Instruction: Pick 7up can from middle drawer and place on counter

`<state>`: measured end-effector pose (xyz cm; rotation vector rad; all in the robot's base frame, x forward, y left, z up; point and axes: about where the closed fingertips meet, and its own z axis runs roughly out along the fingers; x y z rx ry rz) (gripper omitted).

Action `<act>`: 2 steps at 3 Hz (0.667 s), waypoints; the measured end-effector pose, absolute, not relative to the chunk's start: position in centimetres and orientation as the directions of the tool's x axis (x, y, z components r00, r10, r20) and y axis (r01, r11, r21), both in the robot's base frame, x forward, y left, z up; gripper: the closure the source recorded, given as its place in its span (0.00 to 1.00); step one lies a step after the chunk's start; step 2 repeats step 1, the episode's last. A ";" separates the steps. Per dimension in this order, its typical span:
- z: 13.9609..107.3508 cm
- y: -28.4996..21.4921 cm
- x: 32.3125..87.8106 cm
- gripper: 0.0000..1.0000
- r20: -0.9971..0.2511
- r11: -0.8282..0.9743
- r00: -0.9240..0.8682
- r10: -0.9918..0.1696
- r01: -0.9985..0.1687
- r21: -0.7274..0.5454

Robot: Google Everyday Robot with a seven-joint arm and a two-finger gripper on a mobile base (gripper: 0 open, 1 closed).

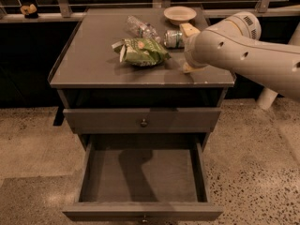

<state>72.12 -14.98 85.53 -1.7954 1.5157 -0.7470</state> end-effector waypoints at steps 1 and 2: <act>85.5 -15.0 72.1 0.00 0.008 -0.107 0.164 -0.986 -0.607 -0.787; 85.5 -15.0 72.1 0.00 0.008 -0.107 0.164 -0.986 -0.607 -0.787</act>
Offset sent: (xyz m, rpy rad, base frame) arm 0.0000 0.0000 0.0000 0.0000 0.0000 0.0000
